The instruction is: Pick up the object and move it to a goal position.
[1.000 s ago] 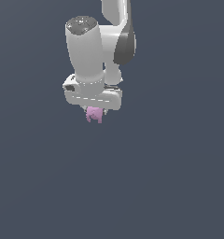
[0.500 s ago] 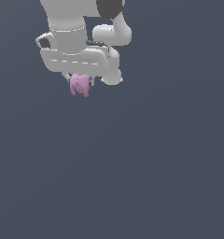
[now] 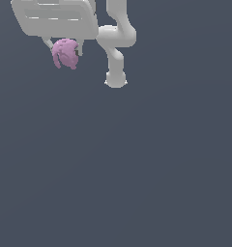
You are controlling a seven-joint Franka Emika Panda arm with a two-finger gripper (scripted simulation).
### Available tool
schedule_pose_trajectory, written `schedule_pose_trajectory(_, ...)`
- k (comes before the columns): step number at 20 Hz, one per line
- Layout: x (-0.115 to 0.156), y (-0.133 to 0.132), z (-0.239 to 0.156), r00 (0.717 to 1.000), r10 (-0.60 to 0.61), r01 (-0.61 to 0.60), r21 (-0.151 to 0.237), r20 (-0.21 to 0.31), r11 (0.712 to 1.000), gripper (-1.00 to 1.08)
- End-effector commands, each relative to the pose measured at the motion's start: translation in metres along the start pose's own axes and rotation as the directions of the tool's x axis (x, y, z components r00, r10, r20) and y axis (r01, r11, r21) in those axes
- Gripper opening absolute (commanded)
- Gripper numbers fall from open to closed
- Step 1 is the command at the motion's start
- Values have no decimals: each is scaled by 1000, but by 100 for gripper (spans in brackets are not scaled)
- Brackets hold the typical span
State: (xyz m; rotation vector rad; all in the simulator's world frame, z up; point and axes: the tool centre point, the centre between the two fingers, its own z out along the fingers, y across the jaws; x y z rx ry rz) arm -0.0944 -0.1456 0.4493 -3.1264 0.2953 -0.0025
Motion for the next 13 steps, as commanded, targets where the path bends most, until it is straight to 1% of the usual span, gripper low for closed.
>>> schedule_pose_trajectory(1,-3,7,-17,1000,-1,1,0,2,1000,-100)
schedule_pose_trajectory(7,-7,18,-41,1000,-1,1,-1,2,1000,-100)
schedule_pose_trajectory(13,-7,21,-49,1000,-1,1,-1,2,1000,-100)
